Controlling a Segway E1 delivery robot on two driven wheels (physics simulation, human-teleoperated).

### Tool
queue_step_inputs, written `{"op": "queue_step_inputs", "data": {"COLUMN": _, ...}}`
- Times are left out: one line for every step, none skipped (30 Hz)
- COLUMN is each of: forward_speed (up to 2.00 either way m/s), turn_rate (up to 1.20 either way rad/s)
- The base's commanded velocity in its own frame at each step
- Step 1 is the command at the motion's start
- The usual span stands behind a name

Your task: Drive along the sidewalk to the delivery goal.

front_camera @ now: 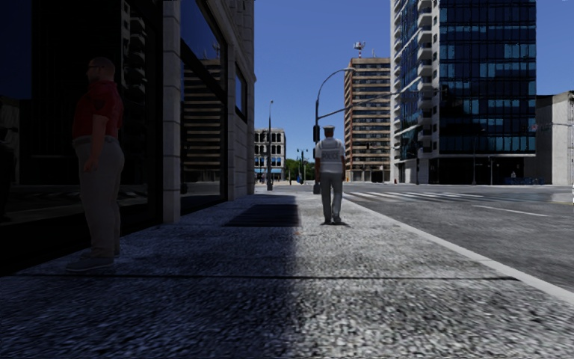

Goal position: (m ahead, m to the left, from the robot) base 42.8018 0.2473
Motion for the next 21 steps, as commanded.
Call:
{"op": "queue_step_inputs", "data": {"forward_speed": 2.00, "turn_rate": -0.48}}
{"op": "queue_step_inputs", "data": {"forward_speed": 2.00, "turn_rate": -0.48}}
{"op": "queue_step_inputs", "data": {"forward_speed": 2.00, "turn_rate": -0.48}}
{"op": "queue_step_inputs", "data": {"forward_speed": 2.00, "turn_rate": -0.46}}
{"op": "queue_step_inputs", "data": {"forward_speed": 2.00, "turn_rate": -0.26}}
{"op": "queue_step_inputs", "data": {"forward_speed": 2.00, "turn_rate": -0.04}}
{"op": "queue_step_inputs", "data": {"forward_speed": 2.00, "turn_rate": 0.00}}
{"op": "queue_step_inputs", "data": {"forward_speed": 2.00, "turn_rate": 0.00}}
{"op": "queue_step_inputs", "data": {"forward_speed": 2.00, "turn_rate": 0.00}}
{"op": "queue_step_inputs", "data": {"forward_speed": 2.00, "turn_rate": 0.00}}
{"op": "queue_step_inputs", "data": {"forward_speed": 2.00, "turn_rate": 0.00}}
{"op": "queue_step_inputs", "data": {"forward_speed": 2.00, "turn_rate": 0.00}}
{"op": "queue_step_inputs", "data": {"forward_speed": 2.00, "turn_rate": 0.00}}
{"op": "queue_step_inputs", "data": {"forward_speed": 2.00, "turn_rate": 0.00}}
{"op": "queue_step_inputs", "data": {"forward_speed": 2.00, "turn_rate": 0.00}}
{"op": "queue_step_inputs", "data": {"forward_speed": 2.00, "turn_rate": 0.00}}
{"op": "queue_step_inputs", "data": {"forward_speed": 2.00, "turn_rate": 0.00}}
{"op": "queue_step_inputs", "data": {"forward_speed": 2.00, "turn_rate": 0.00}}
{"op": "queue_step_inputs", "data": {"forward_speed": 2.00, "turn_rate": 0.00}}
{"op": "queue_step_inputs", "data": {"forward_speed": 2.00, "turn_rate": 0.00}}
{"op": "queue_step_inputs", "data": {"forward_speed": 2.00, "turn_rate": 0.00}}
